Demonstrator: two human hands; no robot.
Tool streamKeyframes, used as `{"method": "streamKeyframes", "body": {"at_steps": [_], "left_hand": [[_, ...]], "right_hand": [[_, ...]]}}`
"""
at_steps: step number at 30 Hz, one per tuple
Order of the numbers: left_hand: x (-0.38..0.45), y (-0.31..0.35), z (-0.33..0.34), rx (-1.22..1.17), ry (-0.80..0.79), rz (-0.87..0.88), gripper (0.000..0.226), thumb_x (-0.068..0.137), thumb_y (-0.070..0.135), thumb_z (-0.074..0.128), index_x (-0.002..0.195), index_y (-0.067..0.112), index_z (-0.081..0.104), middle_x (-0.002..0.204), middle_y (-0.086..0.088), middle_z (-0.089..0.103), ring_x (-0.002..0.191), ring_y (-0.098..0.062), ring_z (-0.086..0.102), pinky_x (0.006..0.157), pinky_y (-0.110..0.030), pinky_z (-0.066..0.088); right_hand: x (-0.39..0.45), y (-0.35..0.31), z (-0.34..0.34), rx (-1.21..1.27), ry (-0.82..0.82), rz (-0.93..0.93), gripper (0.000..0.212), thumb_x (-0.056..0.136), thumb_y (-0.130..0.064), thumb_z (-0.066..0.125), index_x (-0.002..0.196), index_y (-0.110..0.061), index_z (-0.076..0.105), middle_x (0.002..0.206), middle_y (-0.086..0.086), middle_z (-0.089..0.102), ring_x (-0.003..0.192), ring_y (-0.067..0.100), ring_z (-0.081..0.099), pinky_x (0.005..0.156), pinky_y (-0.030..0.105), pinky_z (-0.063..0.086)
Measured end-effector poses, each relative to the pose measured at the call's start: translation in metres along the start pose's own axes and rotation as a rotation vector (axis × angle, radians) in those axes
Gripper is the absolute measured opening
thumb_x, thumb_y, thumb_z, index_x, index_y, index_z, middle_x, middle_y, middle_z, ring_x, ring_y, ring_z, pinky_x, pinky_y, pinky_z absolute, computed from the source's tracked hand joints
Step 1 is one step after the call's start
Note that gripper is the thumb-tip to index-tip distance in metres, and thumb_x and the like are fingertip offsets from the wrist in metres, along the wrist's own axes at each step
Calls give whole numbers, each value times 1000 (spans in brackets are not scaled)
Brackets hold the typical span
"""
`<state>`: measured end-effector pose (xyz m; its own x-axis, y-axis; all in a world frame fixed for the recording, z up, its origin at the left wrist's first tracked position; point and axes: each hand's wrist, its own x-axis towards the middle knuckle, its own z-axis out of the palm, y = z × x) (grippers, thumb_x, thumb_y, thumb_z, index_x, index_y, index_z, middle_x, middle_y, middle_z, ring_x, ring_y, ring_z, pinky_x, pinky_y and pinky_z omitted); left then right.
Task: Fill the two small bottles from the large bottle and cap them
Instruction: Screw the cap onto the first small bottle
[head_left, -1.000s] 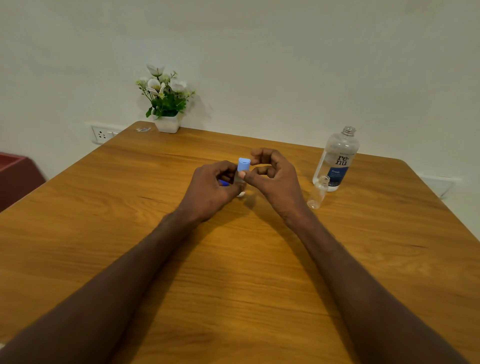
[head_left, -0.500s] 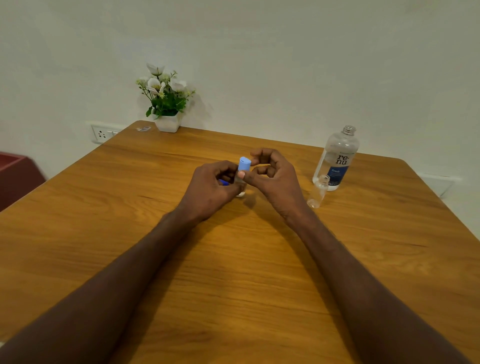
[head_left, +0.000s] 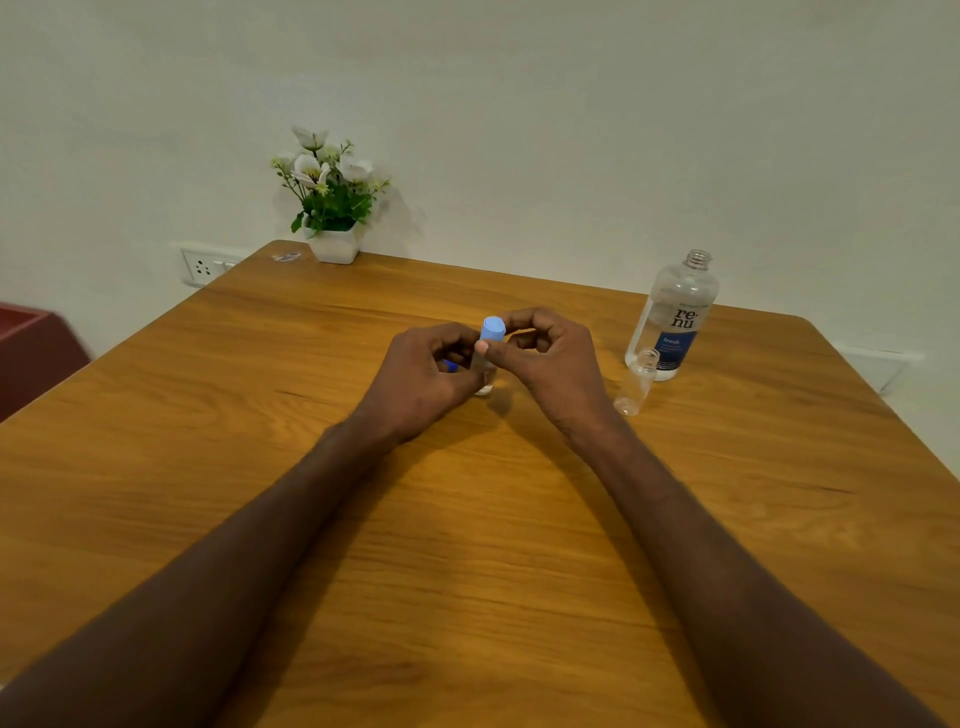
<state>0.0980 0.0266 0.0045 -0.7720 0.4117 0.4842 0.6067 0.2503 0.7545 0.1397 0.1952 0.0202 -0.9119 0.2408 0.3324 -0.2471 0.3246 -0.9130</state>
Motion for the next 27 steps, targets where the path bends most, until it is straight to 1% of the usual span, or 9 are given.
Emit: {"method": "streamKeyframes", "body": {"at_steps": [3,6,9,13,15,17,20,23,27], "left_hand": [[0,1,-1,-6,-17,-4,22,90,14,78,112,14,77,100,4,78,92,-9,73,79,-18,55],[0,1,-2,-40,-55,-21,25,90,13,78,114,15,77,100,7,78,93,-5,72,77,-12,52],[0,3,0,-55,-100,-51,27,92,11,75,118,14,75,103,4,77,94,-3,70,76,-7,49],[1,4,-1,-71,-122,-86,20,93,16,75,114,14,76,101,1,75,93,-9,68,76,-16,51],[2,3,0,-29,-82,-93,20,92,16,76,112,14,77,100,1,77,94,-16,68,81,-31,54],[1,4,4,10,-26,-80,19,91,15,77,110,14,79,92,7,76,89,-18,67,79,-38,53],[0,7,5,36,18,-59,17,91,16,76,108,16,80,89,10,74,88,-22,65,81,-45,52],[2,5,-6,25,-68,-84,17,95,24,73,111,20,79,99,-4,75,101,-31,64,95,-60,48],[-1,9,-13,-4,-210,-108,13,96,24,71,105,18,78,106,-11,73,106,-33,64,99,-62,48]], "right_hand": [[1,1,-1,37,-15,-4,36,84,-19,86,117,-13,73,109,3,73,90,14,64,83,36,59],[2,1,-4,24,-66,-56,31,90,-20,80,121,-18,76,119,6,70,104,22,67,90,36,58],[1,0,-4,15,-51,-88,22,91,-16,79,113,-13,79,112,4,71,109,28,65,95,48,56],[0,-4,-1,96,-16,-56,23,89,-11,79,112,-5,79,111,5,75,107,26,70,94,51,59],[-4,-6,7,62,56,-26,28,88,-13,81,116,-7,79,112,3,77,102,18,72,90,40,62],[-9,-8,19,-7,185,-34,28,87,-16,82,115,-12,79,106,-5,78,95,8,72,83,25,60],[-10,-9,26,10,257,-57,25,87,-17,83,112,-15,80,98,-12,76,91,5,71,78,20,58],[-3,-7,13,106,28,-44,22,93,-20,77,114,-14,78,104,-8,78,97,3,70,78,17,55],[1,-2,-9,227,-323,-71,23,102,-21,65,119,-11,76,116,2,78,103,11,73,77,20,55]]}}
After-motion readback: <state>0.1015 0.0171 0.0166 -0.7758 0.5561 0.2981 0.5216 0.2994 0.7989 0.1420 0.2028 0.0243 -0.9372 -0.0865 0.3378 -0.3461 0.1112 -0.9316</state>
